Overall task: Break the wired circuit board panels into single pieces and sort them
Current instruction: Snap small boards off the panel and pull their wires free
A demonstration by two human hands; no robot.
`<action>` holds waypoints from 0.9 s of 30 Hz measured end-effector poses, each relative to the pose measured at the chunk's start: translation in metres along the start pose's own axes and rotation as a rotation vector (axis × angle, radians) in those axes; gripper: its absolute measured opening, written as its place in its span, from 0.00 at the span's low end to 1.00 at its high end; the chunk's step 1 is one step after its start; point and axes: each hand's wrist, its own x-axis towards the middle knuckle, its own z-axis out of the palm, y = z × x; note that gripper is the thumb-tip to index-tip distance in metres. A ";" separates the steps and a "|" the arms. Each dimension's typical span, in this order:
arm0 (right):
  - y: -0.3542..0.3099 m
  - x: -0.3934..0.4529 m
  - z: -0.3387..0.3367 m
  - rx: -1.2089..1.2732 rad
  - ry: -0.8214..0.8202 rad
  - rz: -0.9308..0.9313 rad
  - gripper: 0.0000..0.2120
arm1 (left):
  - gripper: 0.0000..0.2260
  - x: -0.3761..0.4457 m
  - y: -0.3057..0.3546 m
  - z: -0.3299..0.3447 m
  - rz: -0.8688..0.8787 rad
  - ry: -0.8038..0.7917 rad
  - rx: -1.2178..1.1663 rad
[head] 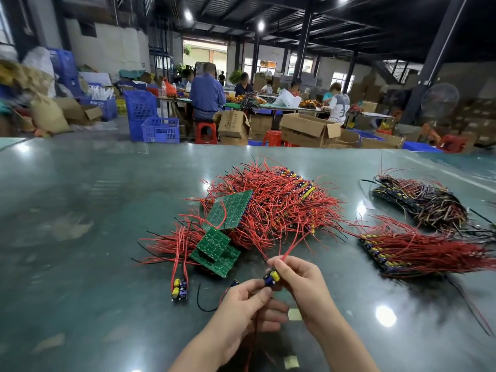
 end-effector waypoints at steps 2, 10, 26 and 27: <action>0.001 0.000 0.000 -0.002 -0.028 -0.001 0.07 | 0.06 0.001 0.001 -0.004 -0.061 -0.034 -0.046; 0.003 0.008 -0.001 -0.239 -0.043 -0.028 0.07 | 0.09 0.006 0.002 -0.009 -0.110 -0.133 -0.033; 0.006 0.011 -0.003 -0.409 -0.001 -0.173 0.08 | 0.06 0.012 -0.001 -0.005 -0.024 -0.118 0.140; 0.005 0.011 -0.002 -0.428 -0.014 -0.180 0.07 | 0.08 0.011 -0.002 -0.005 -0.016 -0.121 0.130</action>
